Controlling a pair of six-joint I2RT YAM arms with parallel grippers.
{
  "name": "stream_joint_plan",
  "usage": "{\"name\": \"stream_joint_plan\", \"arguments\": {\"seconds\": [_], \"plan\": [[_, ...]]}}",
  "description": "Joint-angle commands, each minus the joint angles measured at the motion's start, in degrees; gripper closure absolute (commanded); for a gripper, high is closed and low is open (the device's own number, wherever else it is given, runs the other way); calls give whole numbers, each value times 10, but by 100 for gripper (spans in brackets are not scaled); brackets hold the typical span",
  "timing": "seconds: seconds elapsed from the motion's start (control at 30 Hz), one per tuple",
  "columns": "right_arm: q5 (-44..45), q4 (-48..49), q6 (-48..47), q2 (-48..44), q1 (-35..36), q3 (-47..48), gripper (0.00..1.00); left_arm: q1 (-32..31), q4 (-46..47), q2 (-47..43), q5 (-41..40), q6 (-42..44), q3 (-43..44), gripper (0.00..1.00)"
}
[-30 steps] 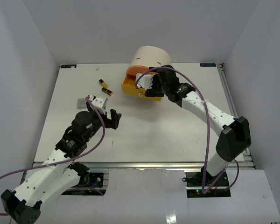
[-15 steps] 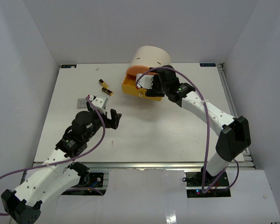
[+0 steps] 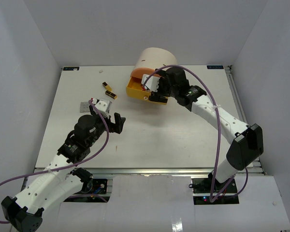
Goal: Organize the makeup
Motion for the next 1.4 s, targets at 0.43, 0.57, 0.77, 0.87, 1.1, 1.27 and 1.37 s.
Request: {"name": "stream_joint_plan", "arguments": {"seconds": [0.43,0.57,0.77,0.87,1.1,1.27,1.37], "plan": [[-1,13,29,56,-17,37,2,6,2,-3,8,-4,-6,2],[0,18,33,56,-19,38,1,7,2,-3,9,-3,-7,2],[-7,24,36,40,-22,33,1,7,2,-1,11,-3,-6,2],[-8,25,36,37,-21,34,1,8,3,0,12,-3,-5,2],[-9,30,39,30,-22,33,1,9,3,1,13,-3,-6,2],[-14,29,42,20,-22,35,1,9,3,3,16,-3,-6,2],[-14,29,42,17,-22,36,1,10,3,3,16,-3,-5,2]]}}
